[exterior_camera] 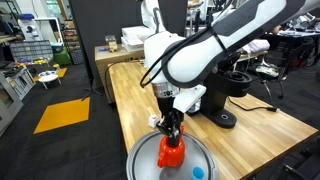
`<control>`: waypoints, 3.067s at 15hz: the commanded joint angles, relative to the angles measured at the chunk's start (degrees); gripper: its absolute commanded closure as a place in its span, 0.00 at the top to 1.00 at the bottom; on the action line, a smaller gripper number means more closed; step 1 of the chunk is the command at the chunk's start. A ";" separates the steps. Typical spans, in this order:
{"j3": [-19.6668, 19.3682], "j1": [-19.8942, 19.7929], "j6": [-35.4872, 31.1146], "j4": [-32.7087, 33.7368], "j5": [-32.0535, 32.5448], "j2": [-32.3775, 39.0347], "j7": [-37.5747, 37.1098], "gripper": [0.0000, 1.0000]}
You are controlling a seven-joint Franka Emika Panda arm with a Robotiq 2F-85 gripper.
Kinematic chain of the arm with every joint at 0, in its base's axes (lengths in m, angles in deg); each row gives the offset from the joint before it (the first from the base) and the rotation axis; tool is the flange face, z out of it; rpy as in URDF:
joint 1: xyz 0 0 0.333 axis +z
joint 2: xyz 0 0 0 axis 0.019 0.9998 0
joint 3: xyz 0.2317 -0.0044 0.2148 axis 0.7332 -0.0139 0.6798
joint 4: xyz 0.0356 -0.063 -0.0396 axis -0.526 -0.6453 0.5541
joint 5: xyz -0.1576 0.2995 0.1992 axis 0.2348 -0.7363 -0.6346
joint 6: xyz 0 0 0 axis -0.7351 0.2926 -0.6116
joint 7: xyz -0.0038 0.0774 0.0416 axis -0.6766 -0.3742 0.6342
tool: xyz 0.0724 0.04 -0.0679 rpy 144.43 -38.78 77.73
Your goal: Put the black pepper shaker in the orange teapot
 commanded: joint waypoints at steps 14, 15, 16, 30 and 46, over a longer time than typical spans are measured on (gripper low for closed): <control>-0.64 -0.02 2.22 3.14 -0.36 3.18 1.68 0.14; -0.60 0.01 2.29 3.24 -0.38 3.47 1.75 0.14; -0.57 0.10 2.41 3.46 -0.36 3.76 1.80 0.14; -0.08 -0.25 0.70 2.66 -1.46 3.98 2.94 0.77; 1.75 -1.18 -2.93 -17.49 -3.78 -18.91 -3.14 1.00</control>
